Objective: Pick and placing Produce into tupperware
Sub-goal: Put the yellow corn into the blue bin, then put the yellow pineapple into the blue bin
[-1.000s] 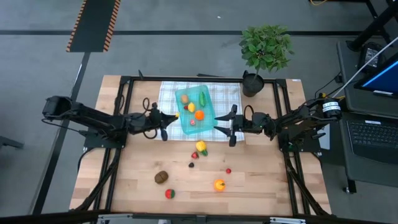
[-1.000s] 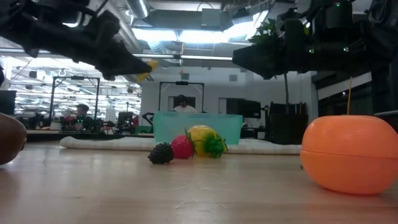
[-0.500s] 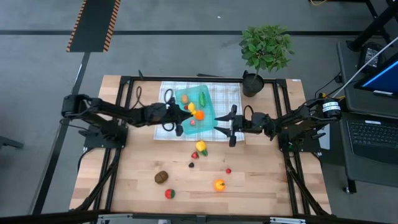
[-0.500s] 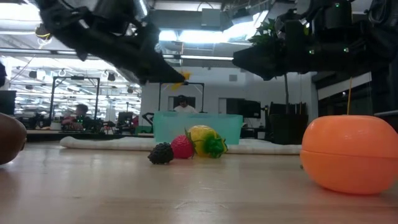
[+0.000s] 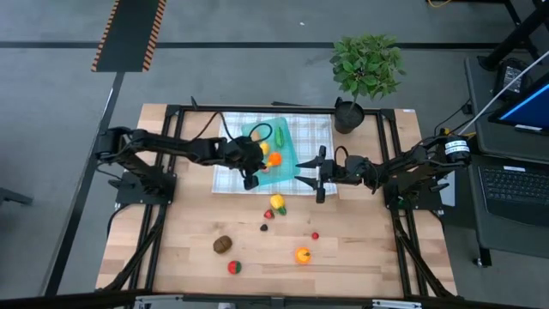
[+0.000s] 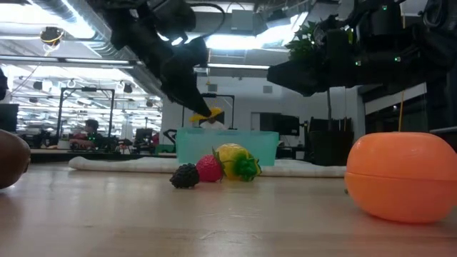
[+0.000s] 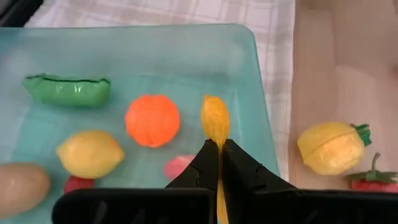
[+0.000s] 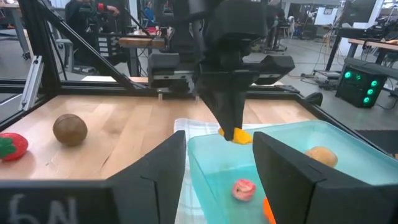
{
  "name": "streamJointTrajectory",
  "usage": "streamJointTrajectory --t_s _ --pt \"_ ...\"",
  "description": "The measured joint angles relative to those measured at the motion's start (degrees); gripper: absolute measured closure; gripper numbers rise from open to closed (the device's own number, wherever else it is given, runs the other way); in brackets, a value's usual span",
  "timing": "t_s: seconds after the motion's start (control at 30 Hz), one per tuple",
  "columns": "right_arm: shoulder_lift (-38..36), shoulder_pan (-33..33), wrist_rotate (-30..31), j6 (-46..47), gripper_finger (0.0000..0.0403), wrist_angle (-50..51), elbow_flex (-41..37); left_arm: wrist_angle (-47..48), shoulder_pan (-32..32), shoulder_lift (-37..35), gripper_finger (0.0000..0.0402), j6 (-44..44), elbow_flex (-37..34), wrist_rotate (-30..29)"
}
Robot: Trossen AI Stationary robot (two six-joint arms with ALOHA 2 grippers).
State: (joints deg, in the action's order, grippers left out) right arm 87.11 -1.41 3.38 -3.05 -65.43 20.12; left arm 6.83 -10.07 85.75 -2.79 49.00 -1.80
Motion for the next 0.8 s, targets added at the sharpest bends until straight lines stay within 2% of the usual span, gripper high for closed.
streamJointTrajectory --t_s 0.37,0.6,0.8 --pt "0.0 0.0 0.0 0.2 0.0214 0.1 0.0 0.2 0.0 4.1 0.0393 1.4 0.7 -0.1" --pt "0.0 0.0 0.0 0.2 0.0214 0.2 0.0 -2.1 0.0 8.2 0.0361 1.7 0.6 -0.2" --pt "0.0 0.0 0.0 0.5 0.0214 0.2 0.0 -4.4 0.1 7.4 0.0323 1.9 0.6 -0.2"
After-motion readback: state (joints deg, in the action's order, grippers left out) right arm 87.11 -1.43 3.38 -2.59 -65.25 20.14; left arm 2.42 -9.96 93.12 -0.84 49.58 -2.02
